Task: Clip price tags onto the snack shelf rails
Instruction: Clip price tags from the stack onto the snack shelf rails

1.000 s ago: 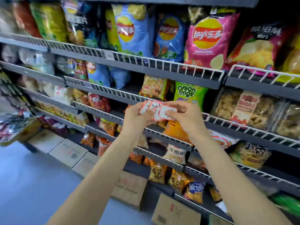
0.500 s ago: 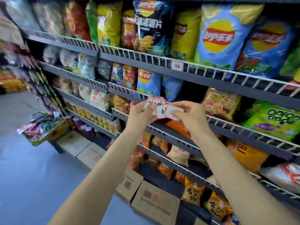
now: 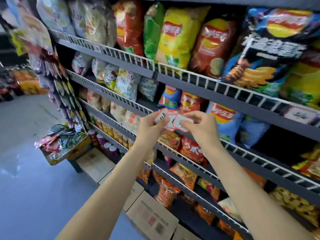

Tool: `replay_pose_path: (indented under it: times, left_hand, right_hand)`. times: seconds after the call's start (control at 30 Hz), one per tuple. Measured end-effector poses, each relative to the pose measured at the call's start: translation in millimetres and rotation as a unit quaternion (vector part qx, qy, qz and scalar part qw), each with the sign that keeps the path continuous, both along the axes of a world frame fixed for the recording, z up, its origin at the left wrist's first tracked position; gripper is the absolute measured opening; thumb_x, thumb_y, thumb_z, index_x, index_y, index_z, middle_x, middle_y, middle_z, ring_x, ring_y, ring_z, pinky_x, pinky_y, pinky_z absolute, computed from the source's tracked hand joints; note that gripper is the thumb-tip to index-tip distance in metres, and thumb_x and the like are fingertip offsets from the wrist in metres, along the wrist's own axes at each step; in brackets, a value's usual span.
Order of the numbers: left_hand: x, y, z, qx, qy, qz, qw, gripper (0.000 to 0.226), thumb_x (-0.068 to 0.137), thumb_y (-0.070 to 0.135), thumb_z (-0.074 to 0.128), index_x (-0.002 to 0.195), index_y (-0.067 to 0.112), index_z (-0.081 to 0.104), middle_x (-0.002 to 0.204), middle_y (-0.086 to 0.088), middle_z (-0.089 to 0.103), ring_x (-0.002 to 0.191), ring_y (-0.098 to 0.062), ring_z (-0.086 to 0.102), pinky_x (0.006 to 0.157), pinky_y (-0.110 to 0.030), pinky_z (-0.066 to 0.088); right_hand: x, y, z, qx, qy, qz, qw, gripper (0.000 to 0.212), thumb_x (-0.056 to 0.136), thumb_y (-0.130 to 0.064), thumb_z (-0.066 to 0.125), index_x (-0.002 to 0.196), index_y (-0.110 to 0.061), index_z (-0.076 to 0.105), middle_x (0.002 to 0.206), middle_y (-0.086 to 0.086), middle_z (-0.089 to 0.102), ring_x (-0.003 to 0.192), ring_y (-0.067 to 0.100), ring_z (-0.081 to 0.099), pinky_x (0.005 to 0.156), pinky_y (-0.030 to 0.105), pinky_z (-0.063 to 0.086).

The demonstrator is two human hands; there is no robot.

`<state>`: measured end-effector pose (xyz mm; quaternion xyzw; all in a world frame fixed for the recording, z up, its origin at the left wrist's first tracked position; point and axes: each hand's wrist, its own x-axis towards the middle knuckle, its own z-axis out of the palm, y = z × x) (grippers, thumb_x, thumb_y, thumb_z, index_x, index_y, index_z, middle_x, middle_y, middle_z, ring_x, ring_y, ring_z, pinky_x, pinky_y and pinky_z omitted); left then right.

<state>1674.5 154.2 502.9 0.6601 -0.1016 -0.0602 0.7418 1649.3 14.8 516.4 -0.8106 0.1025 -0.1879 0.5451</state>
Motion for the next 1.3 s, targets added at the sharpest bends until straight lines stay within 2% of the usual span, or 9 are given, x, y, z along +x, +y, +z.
replay_pose_path:
  times: [0.13,0.33,0.47,0.6,0.7,0.8,1.0,1.13,1.3]
  left_hand:
    - [70.2,65.2,-6.5,-0.006,0.002,-0.009,1.000,0.020,0.094,0.008,0.052,0.110,0.000,0.061,0.090,-0.010,0.068,0.075,-0.010,0.068,0.071,-0.021,0.057]
    - [172.7,163.9,-17.2,0.054,0.018,-0.030,0.998,0.025,0.095,0.012,0.052,0.116,-0.001,0.059,0.089,-0.010,0.067,0.078,-0.018,0.064,0.071,-0.023,0.057]
    - [227.7,207.6,-26.2,0.072,0.038,-0.029,0.996,0.038,0.096,0.018,0.051,0.130,0.002,0.049,0.114,-0.018,0.065,0.089,-0.021,0.064,0.077,-0.029,0.056]
    - [281.4,239.0,-35.8,0.083,0.022,-0.033,0.996,0.024,0.097,0.016,0.049,0.116,0.007,0.060,0.100,-0.016,0.068,0.088,-0.026,0.064,0.080,-0.042,0.053]
    - [330.4,262.3,-48.6,0.130,0.013,-0.028,0.991,0.019,0.096,0.014,0.050,0.108,0.006,0.062,0.093,-0.008,0.069,0.084,-0.020,0.064,0.081,-0.037,0.054]
    - [378.1,285.4,-65.4,0.167,0.021,-0.008,0.986,0.016,0.094,0.017,0.052,0.102,0.008,0.063,0.084,-0.020,0.066,0.076,-0.021,0.054,0.080,-0.053,0.050]
    - [453.0,322.6,-89.6,0.233,0.064,0.009,0.970,0.037,0.096,0.014,0.051,0.131,0.003,0.048,0.098,-0.012,0.065,0.065,-0.015,0.057,0.046,-0.013,0.040]
    - [492.1,333.6,-99.6,0.256,0.078,-0.030,0.963,0.040,0.093,0.016,0.055,0.131,0.005,0.050,0.116,-0.017,0.065,0.095,-0.030,0.066,0.070,-0.037,0.058]
    - [520.1,338.9,-111.3,0.254,0.099,-0.091,0.958,0.046,0.091,0.017,0.057,0.136,0.011,0.047,0.122,-0.015,0.063,0.109,-0.030,0.061,0.093,-0.047,0.051]
  right_hand:
    - [64.7,63.6,-2.8,0.007,0.007,0.004,1.000,0.012,0.074,-0.011,0.076,0.080,-0.018,0.067,0.075,-0.005,0.065,0.066,0.004,0.059,0.052,0.007,0.043]
    - [150.0,163.5,-14.0,0.037,0.035,-0.012,0.999,0.021,0.075,-0.013,0.076,0.067,-0.025,0.060,0.064,-0.004,0.063,0.046,-0.001,0.055,0.046,0.022,0.047]
    - [203.8,213.2,-24.9,-0.015,0.033,-0.041,0.998,0.019,0.075,-0.022,0.076,0.068,-0.027,0.059,0.075,0.000,0.066,0.070,0.015,0.062,0.066,0.030,0.047]
    - [258.7,247.3,-36.7,-0.057,0.038,-0.049,0.996,0.025,0.077,-0.021,0.074,0.067,-0.031,0.055,0.071,-0.003,0.063,0.071,0.017,0.062,0.065,0.030,0.046]
    - [301.6,263.4,-45.3,-0.063,0.043,-0.049,0.996,0.013,0.083,-0.015,0.068,0.078,-0.024,0.060,0.073,-0.010,0.062,0.069,0.007,0.060,0.061,0.021,0.041]
    - [343.3,278.1,-55.6,-0.066,0.052,-0.047,0.995,0.008,0.087,-0.011,0.062,0.093,-0.016,0.067,0.080,-0.002,0.067,0.076,0.012,0.064,0.067,0.020,0.045]
    - [406.5,310.7,-74.1,-0.122,0.078,-0.074,0.987,0.016,0.090,-0.010,0.058,0.102,-0.009,0.069,0.092,0.003,0.070,0.076,0.013,0.061,0.073,0.031,0.053]
    - [442.0,330.3,-87.4,-0.187,0.094,-0.111,0.971,0.018,0.093,-0.011,0.053,0.106,-0.012,0.067,0.100,0.002,0.070,0.087,0.015,0.064,0.076,0.027,0.051]
    - [472.7,350.7,-100.7,-0.267,0.127,-0.103,0.950,0.013,0.098,-0.012,0.043,0.101,-0.009,0.055,0.080,0.007,0.066,0.058,0.016,0.054,0.052,0.030,0.041]
